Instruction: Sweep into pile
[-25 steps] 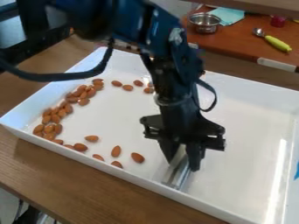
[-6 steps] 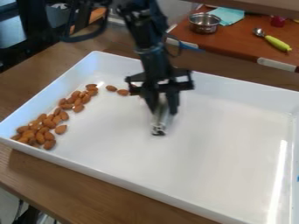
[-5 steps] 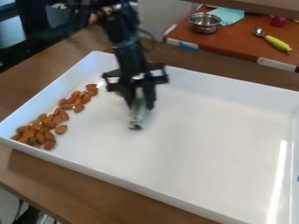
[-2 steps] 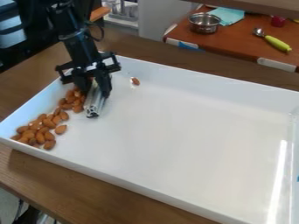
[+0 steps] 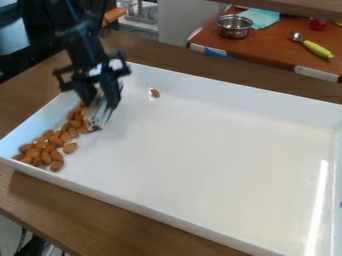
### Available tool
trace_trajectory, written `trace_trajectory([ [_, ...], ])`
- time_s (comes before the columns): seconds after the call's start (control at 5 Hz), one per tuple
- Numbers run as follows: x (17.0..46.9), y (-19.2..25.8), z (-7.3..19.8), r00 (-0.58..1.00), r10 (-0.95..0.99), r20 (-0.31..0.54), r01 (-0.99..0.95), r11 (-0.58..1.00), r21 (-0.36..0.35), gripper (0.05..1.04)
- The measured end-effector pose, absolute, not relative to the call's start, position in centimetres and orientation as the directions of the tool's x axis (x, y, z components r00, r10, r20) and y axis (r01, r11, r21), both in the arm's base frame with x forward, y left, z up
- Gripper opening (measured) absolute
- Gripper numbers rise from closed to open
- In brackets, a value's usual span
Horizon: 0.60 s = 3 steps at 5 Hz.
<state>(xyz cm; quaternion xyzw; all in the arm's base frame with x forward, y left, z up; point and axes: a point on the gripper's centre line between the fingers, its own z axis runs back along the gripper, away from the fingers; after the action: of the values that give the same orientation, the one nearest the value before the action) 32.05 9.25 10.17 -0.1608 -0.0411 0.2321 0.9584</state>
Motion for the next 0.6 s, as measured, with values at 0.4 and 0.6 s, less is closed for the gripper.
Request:
trace_trajectory([
  [0.4,32.8,0.3,14.3,0.934,0.353,0.052,-0.316,0.887,-0.337,0.379],
  [0.6,33.2,-4.6,14.7,0.954,0.294,0.056,-0.265,0.917,-0.299,0.379],
])
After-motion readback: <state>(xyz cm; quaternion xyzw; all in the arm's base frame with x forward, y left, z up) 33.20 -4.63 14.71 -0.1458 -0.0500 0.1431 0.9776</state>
